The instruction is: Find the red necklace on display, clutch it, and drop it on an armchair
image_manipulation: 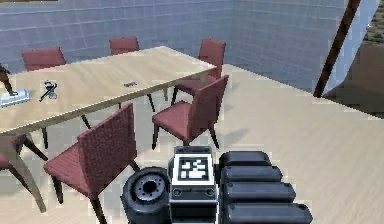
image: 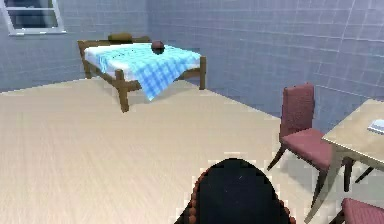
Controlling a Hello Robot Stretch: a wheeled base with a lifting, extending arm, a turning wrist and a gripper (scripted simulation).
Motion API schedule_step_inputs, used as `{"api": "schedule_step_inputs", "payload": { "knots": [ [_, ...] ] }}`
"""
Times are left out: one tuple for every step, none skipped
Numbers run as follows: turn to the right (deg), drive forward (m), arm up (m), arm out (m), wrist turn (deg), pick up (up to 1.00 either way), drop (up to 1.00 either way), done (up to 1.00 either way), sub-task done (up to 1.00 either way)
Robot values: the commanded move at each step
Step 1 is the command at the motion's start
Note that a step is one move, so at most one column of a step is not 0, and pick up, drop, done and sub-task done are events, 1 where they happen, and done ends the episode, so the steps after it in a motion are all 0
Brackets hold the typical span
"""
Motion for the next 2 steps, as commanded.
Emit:
{"api": "schedule_step_inputs", "payload": {
  "knots": [
    [45.0, 0.0, 0.0, 0.0, 0.0, 0.0, 0.0, 0.0, 0.0],
    [12.0, 0.0, 0.0, 0.0, 0.0, 0.0, 0.0, 0.0, 0.0]
  ]
}}
